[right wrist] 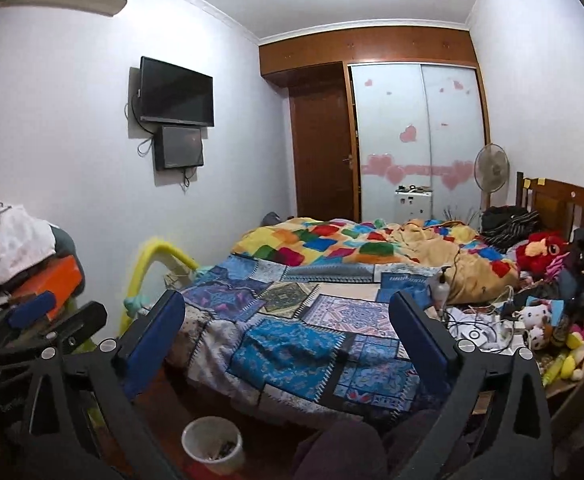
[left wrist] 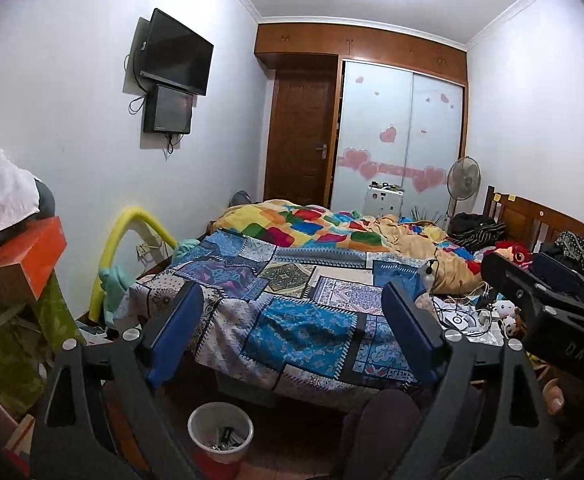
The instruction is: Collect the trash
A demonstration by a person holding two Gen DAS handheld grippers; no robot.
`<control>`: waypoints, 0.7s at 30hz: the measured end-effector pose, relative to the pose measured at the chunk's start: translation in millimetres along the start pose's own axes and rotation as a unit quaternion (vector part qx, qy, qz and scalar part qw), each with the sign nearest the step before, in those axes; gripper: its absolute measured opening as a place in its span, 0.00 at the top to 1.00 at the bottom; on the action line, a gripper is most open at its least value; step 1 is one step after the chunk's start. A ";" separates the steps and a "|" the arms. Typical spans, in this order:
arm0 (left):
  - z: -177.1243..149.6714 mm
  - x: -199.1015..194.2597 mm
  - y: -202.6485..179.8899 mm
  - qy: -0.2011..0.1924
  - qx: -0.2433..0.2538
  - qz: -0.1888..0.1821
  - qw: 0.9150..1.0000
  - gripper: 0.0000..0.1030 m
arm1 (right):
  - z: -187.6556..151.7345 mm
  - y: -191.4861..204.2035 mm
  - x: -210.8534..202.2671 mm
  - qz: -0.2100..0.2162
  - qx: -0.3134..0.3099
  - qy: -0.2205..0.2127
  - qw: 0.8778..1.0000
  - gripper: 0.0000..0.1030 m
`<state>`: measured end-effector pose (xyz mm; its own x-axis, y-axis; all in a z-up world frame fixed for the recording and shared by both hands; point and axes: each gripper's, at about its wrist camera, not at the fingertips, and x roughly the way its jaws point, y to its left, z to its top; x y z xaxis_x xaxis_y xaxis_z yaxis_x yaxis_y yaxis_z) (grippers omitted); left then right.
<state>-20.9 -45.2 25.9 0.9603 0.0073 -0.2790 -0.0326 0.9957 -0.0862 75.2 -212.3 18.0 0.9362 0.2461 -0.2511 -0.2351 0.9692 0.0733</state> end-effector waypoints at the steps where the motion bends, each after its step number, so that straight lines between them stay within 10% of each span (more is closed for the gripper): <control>1: 0.3 0.8 -0.1 -0.001 0.002 0.003 1.000 0.12 | -2.1 -1.6 -3.4 0.001 0.001 0.001 1.000 0.01; 21: -9.9 0.3 -5.7 0.010 0.006 0.015 1.000 0.12 | -8.3 -0.4 -10.3 0.017 0.002 0.028 0.999 0.01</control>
<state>-23.1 -51.8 16.9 0.9533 0.0352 -0.3000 -0.0577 0.9961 -0.0666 63.5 -215.2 12.6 0.9118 0.2789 -0.3013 -0.2654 0.9603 0.0857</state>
